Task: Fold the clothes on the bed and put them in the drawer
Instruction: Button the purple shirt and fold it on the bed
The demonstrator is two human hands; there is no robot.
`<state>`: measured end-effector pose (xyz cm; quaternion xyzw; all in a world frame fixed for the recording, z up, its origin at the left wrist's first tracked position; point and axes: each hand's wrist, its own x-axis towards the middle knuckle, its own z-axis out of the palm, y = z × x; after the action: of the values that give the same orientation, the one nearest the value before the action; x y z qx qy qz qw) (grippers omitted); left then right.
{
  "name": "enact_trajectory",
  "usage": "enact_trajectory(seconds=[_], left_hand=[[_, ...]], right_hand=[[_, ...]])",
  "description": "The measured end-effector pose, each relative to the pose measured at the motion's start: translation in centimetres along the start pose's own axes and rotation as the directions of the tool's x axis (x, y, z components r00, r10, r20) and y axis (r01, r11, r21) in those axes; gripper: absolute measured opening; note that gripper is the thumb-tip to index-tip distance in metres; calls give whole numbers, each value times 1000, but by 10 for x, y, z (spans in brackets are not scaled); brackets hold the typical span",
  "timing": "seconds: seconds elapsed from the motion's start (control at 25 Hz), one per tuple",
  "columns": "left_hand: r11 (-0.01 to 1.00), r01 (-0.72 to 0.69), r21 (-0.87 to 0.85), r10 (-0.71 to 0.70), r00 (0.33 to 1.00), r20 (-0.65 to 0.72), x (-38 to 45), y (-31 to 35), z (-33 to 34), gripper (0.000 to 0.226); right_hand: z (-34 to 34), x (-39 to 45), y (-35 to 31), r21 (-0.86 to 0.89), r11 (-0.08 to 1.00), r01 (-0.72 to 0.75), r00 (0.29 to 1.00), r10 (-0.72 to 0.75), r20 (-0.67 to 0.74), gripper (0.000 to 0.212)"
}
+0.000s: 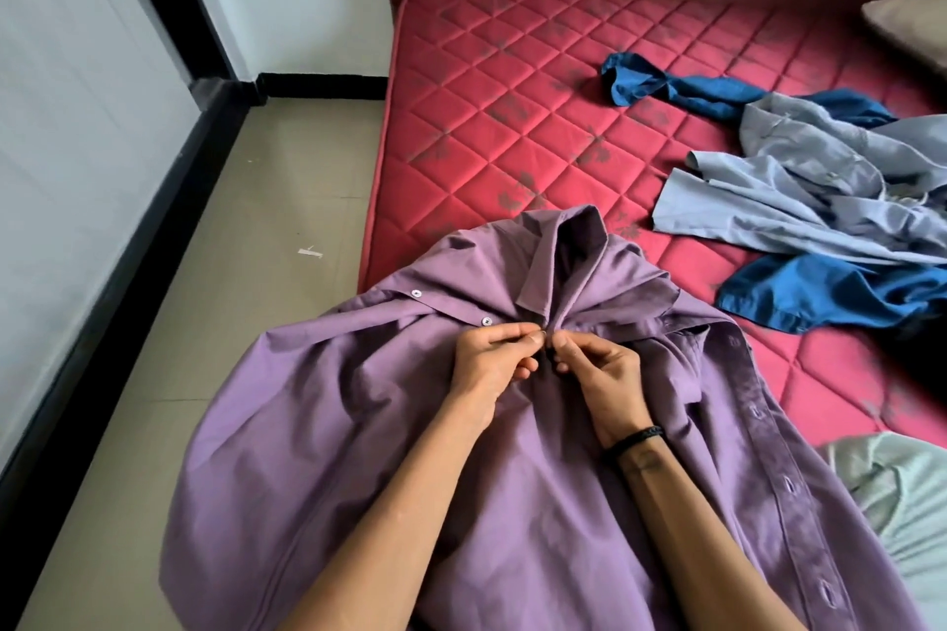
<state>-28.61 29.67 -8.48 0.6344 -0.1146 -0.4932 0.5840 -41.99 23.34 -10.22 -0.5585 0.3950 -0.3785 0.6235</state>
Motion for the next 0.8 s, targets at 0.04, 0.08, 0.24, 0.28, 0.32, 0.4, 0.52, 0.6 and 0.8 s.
enact_trajectory(seconds=[0.04,0.08,0.24,0.28,0.32,0.4,0.52,0.6,0.8], left_hand=[[999,-34,25,34,999,0,1,-1,-1,13],[993,-90,70,90,996,-3,2,-2,0,14],[929,-271,254,286,958,-26,1,-9,3,11],[932,-271,239,291,956,-48,-1,-9,6,9],[943,-260,207,280,957,-72,-2,-8,8,8],[964,-228,137,244,964,-107,-4,-7,11,9],[968,-220,119,234,964,-123,-3,-9,13,8],[968,-222,120,238,962,-134,-4,-11,13,8],[985,-153,79,166,968,-186,-4,-11,12,11]], right_hand=[[0,0,-1,23,1000,-11,1000,11,4,15],[0,0,-1,47,999,-26,1000,26,4,18],[-1,5,5,30,999,-34,999,34,1,18],[-2,7,8,25,999,-37,999,37,12,18],[-4,8,10,41,998,-50,999,49,21,19],[-4,9,11,87,993,-77,997,74,33,20],[-1,7,7,70,994,-88,995,84,52,11],[-1,7,2,10,996,-89,993,88,74,4],[2,3,4,-50,998,-48,998,47,-30,5]])
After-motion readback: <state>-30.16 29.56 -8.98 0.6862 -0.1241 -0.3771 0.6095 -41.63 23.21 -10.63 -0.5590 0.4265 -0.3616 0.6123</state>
